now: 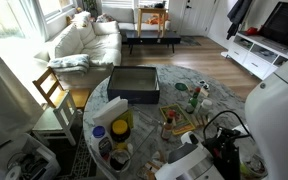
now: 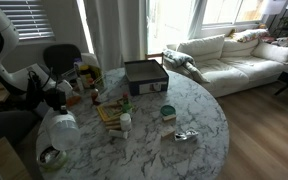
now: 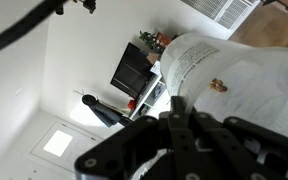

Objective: Pick up the clear cup and pour its contents into the clear measuring spoon

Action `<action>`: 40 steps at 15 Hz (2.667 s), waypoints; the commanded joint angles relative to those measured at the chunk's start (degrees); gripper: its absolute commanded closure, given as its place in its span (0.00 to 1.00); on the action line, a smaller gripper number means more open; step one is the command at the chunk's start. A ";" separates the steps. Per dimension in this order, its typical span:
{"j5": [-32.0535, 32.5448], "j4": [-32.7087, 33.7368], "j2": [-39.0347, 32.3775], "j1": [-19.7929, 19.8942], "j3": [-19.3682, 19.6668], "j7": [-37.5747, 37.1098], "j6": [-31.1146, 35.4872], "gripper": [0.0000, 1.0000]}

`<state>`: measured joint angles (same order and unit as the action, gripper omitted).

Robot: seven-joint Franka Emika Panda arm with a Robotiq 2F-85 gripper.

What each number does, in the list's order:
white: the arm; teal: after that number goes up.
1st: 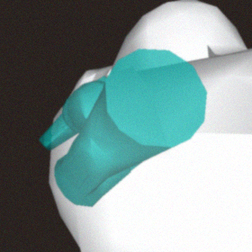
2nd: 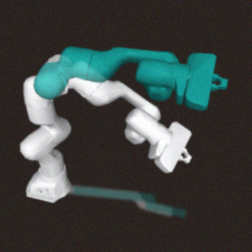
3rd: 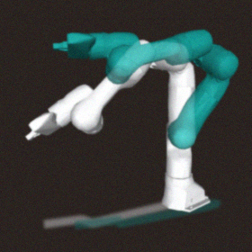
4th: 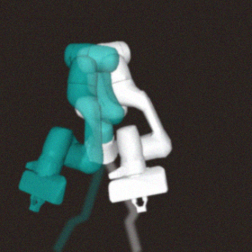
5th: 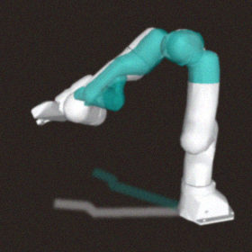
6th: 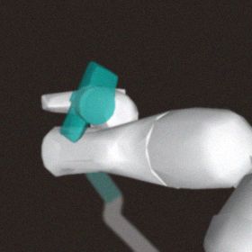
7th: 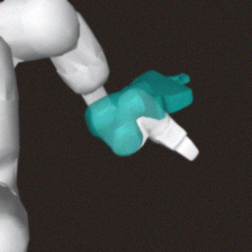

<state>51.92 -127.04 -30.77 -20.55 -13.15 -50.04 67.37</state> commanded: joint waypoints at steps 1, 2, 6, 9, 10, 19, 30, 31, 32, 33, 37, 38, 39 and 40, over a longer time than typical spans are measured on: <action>1.64 1.49 -2.56 -1.37 0.25 -0.93 -3.57 0.99; 1.80 1.66 -2.82 -1.48 0.17 -1.03 -4.00 0.99; 2.47 2.58 -4.44 -2.10 -0.04 -1.02 -4.95 0.99; 3.15 3.15 -5.82 -2.53 -0.02 -1.09 -5.41 0.99; 3.36 3.26 -6.14 -2.57 0.01 -1.07 -5.57 0.99; 3.96 3.66 -7.87 -2.44 0.05 -1.68 -7.53 0.99; 2.05 3.44 -5.16 -0.76 -0.47 -0.29 -9.12 0.99; 1.82 3.23 -4.29 -0.38 -0.50 0.05 -8.97 0.99; 1.67 2.78 -3.38 0.05 -0.42 0.41 -9.07 0.99; 1.48 2.48 -2.38 0.60 -0.55 0.83 -8.53 0.99; -1.32 1.64 2.21 2.88 -1.00 3.41 -6.60 0.99; -2.42 1.19 4.07 3.50 -1.17 4.29 -5.78 0.99; -3.65 1.05 5.82 3.98 -1.26 5.34 -5.24 0.99; -5.13 0.43 8.21 4.73 -1.63 6.58 -3.46 0.99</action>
<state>50.57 -123.66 -29.55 -18.15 -13.44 -46.87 59.75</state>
